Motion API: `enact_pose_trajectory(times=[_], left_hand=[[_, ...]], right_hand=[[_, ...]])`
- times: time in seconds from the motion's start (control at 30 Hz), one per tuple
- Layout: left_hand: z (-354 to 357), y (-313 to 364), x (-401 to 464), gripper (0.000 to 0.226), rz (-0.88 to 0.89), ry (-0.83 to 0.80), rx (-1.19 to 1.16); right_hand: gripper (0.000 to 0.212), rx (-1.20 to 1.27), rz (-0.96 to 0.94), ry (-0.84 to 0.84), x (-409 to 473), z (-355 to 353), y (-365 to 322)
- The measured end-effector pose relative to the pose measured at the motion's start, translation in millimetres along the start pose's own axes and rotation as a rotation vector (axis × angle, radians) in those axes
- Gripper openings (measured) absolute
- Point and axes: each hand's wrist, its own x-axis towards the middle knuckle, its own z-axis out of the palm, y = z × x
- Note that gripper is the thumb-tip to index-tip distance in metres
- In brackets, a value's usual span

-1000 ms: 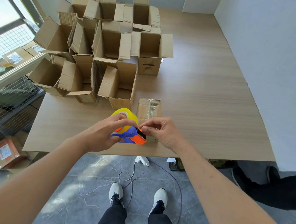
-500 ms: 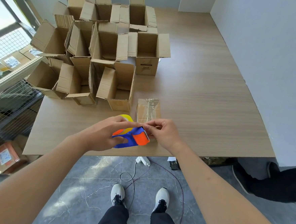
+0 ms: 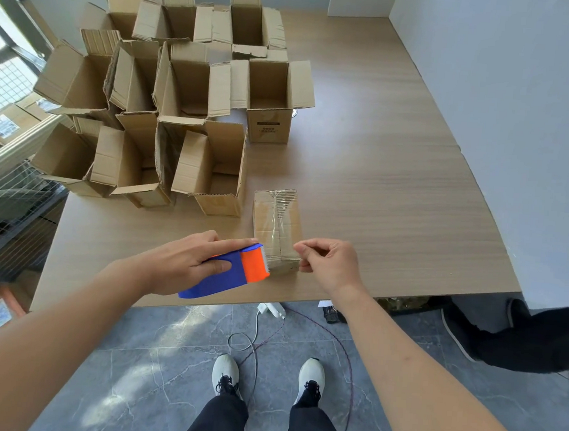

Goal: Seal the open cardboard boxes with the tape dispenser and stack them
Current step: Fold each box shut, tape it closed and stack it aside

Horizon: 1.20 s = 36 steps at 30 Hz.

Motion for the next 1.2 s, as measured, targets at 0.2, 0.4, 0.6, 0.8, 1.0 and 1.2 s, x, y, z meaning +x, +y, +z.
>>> enact_pose_trajectory(times=[0.2,0.4,0.6,0.8,1.0,1.2], left_hand=[[-9.2,-17.1,-7.6,0.055,-0.072,-0.049,-0.008],[-9.5,-33.4,-11.5,0.054,-0.137,-0.070,0.027],[5.1,-43.3,0.0,0.055,-0.179,-0.095,0.082],[17.9,-52.7,5.9,0.055,-0.211,-0.073,0.129],[31.9,-54.7,14.6,0.055,-0.206,0.002,0.201],[45.8,-54.8,22.2,0.056,-0.168,0.046,0.230]], right_hand=[[0.019,-0.030,0.034,0.110,9.4,-24.3,8.9],[0.017,-0.026,0.116,0.125,9.3,-28.8,27.8],[0.018,-0.025,0.146,0.132,15.1,-20.6,45.5],[0.014,-0.038,0.159,0.130,23.1,-9.3,57.2],[0.011,-0.026,0.170,0.066,29.4,1.5,68.7],[0.049,-0.315,0.184,-0.116,35.8,20.2,68.2]])
